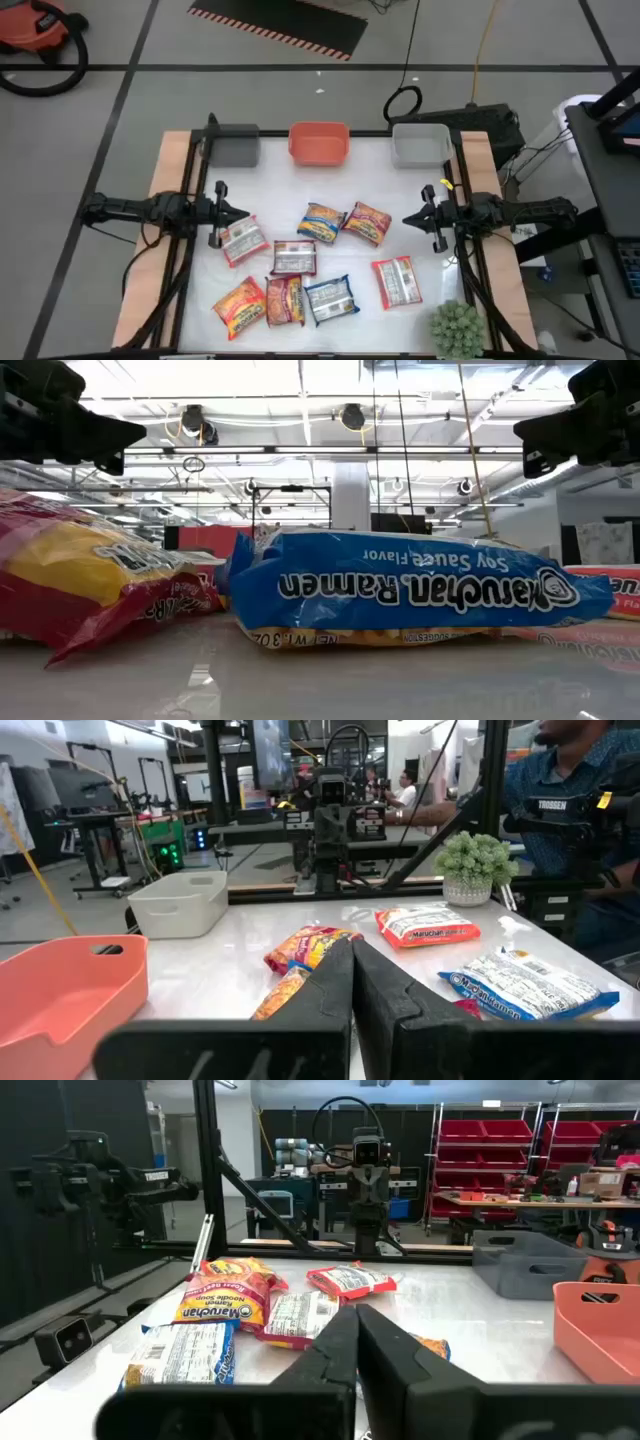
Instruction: Sort Maruchan noodles
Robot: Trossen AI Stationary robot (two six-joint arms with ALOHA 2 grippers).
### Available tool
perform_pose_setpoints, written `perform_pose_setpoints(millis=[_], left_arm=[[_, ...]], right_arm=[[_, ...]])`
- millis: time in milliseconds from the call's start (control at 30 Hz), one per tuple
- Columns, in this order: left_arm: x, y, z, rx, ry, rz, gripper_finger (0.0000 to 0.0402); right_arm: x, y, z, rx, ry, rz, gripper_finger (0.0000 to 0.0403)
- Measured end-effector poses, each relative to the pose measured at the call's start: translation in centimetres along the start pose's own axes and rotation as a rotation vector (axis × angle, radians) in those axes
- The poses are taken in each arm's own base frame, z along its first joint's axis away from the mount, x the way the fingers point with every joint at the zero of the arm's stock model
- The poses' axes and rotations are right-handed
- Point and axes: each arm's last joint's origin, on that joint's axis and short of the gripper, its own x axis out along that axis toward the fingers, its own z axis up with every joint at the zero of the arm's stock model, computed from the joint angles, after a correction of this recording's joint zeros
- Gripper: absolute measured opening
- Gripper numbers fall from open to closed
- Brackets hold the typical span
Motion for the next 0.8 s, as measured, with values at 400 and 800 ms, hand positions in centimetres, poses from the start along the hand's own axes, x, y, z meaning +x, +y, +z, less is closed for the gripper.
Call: perform_pose_setpoints(millis=[400,800], left_arm=[[0.00,0.00,0.00,0.000,0.000,0.000,0.0001],[0.00,0.00,0.00,0.000,0.000,0.000,0.0001]], right_arm=[[0.00,0.00,0.00,0.000,0.000,0.000,0.0000],[0.00,0.00,-0.01,0.000,0.000,0.000,0.0000]])
